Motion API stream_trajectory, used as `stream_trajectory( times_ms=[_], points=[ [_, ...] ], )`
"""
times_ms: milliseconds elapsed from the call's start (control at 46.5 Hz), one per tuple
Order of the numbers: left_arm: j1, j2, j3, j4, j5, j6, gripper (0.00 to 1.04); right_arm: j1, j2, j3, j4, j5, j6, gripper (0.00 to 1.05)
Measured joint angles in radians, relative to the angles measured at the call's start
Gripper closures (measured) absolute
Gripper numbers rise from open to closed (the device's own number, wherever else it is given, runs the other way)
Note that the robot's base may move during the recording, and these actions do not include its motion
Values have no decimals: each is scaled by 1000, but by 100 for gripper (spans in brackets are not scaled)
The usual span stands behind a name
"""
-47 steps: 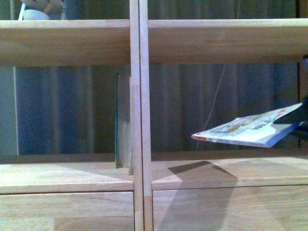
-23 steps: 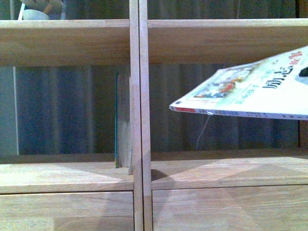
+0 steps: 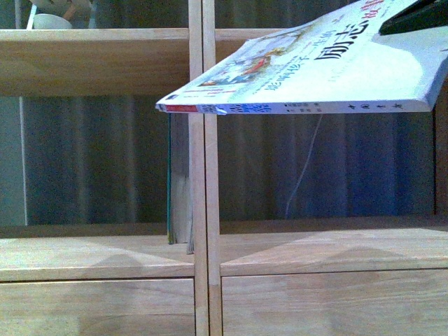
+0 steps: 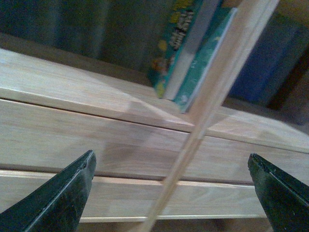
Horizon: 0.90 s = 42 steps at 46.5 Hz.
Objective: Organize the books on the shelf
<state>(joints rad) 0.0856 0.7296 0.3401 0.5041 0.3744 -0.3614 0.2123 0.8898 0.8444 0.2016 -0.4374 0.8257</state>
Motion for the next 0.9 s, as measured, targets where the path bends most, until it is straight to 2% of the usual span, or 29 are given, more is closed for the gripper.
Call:
stream_trajectory(
  times_ms=[43,86,172,236,344,494,838,903],
  points=[
    [-2,68,50,42,79,-96,7,19,-2,0,0,3,-4,97],
    [-17,116,91,85,119,-175,7,39,-2,0,4,9,-6,97],
    [-72,193,165,175,146,-343,7,76,-2,0,15,31,-7,97],
    [-121,242,210,249,133,-441,7,110,-1,0,25,54,-7,97],
    [-227,319,288,317,53,-568,7,153,6,0,46,78,-3,97],
    [-342,420,341,397,-13,-626,7,208,12,0,55,105,17,97],
    [-413,515,392,478,-83,-644,7,268,-21,0,52,109,45,97],
    [-421,515,393,481,-105,-634,14,268,-24,0,52,109,49,97]
  ],
)
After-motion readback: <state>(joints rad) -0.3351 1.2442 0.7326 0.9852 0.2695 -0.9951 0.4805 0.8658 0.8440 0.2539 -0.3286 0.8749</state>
